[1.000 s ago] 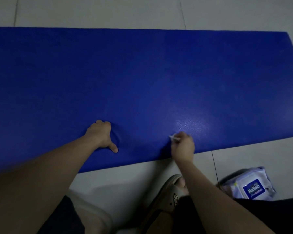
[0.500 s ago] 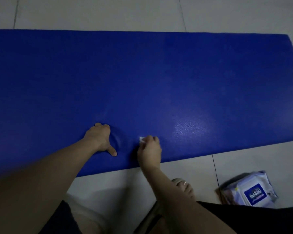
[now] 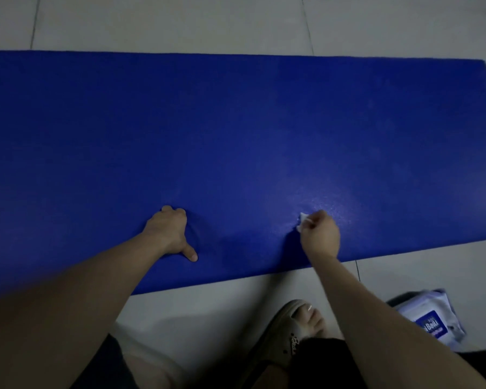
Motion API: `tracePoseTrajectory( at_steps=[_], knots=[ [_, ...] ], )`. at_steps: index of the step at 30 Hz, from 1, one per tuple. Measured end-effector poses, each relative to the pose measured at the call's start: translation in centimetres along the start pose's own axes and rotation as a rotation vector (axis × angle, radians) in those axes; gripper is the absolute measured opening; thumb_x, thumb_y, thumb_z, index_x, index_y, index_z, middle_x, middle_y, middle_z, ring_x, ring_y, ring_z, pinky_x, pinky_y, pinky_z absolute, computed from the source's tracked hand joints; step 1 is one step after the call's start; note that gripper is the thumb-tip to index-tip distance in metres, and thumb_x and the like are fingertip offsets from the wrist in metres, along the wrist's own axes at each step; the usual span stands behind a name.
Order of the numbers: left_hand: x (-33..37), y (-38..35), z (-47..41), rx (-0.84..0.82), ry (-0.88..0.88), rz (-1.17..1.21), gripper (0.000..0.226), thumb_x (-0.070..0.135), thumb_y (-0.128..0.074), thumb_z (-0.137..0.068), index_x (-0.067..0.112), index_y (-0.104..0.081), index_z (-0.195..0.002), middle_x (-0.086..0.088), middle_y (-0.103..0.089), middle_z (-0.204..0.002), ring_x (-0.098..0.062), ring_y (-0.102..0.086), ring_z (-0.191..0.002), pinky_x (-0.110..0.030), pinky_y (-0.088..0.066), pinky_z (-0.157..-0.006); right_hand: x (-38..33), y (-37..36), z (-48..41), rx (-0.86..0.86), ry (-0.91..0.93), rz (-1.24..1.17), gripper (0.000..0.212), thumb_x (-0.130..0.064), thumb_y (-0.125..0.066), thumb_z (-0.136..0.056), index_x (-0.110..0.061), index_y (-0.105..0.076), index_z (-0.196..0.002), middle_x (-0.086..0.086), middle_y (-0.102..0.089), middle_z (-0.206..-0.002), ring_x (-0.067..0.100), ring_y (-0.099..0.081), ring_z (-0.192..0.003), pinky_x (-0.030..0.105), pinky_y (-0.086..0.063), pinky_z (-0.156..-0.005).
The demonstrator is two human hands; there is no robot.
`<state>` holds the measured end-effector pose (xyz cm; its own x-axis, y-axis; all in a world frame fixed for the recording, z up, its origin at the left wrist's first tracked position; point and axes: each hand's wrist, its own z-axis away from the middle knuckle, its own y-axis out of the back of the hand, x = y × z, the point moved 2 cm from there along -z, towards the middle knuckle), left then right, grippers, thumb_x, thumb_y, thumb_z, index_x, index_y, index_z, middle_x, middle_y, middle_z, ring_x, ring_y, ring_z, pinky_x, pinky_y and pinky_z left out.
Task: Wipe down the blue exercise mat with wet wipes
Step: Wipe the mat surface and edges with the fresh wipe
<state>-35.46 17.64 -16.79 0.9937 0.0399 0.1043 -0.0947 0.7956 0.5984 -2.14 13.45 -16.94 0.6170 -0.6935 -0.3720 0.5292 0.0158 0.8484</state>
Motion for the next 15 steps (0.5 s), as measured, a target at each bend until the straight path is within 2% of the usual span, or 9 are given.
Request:
tracePoseTrajectory(
  at_steps=[3, 5, 8, 11, 15],
  knots=[
    [-0.1, 0.0, 0.0, 0.009, 0.003, -0.006, 0.108, 0.067, -0.093, -0.045, 0.017, -0.046, -0.128, -0.007, -0.043, -0.126, -0.020, -0.047, -0.101, -0.035, -0.052, -0.090, 1.5, 2.2, -2.4, 0.072, -0.084, 0.003, 0.013, -0.019, -0.058, -0.096, -0.009, -0.062, -0.104, 0.017, -0.070, -0.107, 0.036, -0.064, -0.098, 0.030, -0.039, -0.073],
    [0.0, 0.0, -0.1, 0.007, 0.002, -0.012, 0.108, 0.067, -0.093, -0.044, 0.017, -0.046, -0.127, -0.007, -0.043, -0.125, -0.021, -0.049, -0.103, -0.035, -0.052, -0.088, 0.9, 2.1, -2.5, 0.090, -0.085, 0.004, 0.017, -0.019, -0.056, -0.099, -0.004, -0.063, -0.104, 0.020, -0.069, -0.105, 0.038, -0.063, -0.099, 0.030, -0.037, -0.072],
    [0.1, 0.0, -0.2, 0.007, 0.003, -0.014, 0.107, 0.067, -0.093, -0.044, 0.018, -0.046, -0.126, -0.006, -0.044, -0.125, -0.022, -0.051, -0.106, -0.034, -0.052, -0.087, -2.2, -0.7, 0.0, 0.042, 0.018, -0.035, 0.018, -0.023, -0.054, -0.101, -0.008, -0.057, -0.091, 0.018, -0.069, -0.097, 0.037, -0.064, -0.090, 0.032, -0.041, -0.069],
    [0.0, -0.1, -0.3, 0.005, 0.000, -0.020, 0.105, 0.068, -0.093, -0.043, 0.018, -0.046, -0.124, -0.006, -0.044, -0.123, -0.020, -0.049, -0.100, -0.033, -0.052, -0.086, -5.5, -4.8, 3.4, -0.027, 0.125, -0.079, 0.020, -0.025, -0.052, -0.100, -0.008, -0.061, -0.095, 0.016, -0.066, -0.098, 0.036, -0.065, -0.086, 0.040, -0.051, -0.072],
    [0.2, 0.0, -0.2, 0.003, 0.005, -0.044, 0.102, 0.067, -0.093, -0.044, 0.018, -0.047, -0.121, -0.007, -0.045, -0.123, -0.021, -0.051, -0.100, -0.034, -0.053, -0.087, -9.4, -8.1, 8.2, -0.175, 0.314, -0.014, 0.022, -0.025, -0.049, -0.101, -0.007, -0.061, -0.101, 0.010, -0.057, -0.103, 0.028, -0.056, -0.079, 0.030, -0.034, -0.068]
  ],
)
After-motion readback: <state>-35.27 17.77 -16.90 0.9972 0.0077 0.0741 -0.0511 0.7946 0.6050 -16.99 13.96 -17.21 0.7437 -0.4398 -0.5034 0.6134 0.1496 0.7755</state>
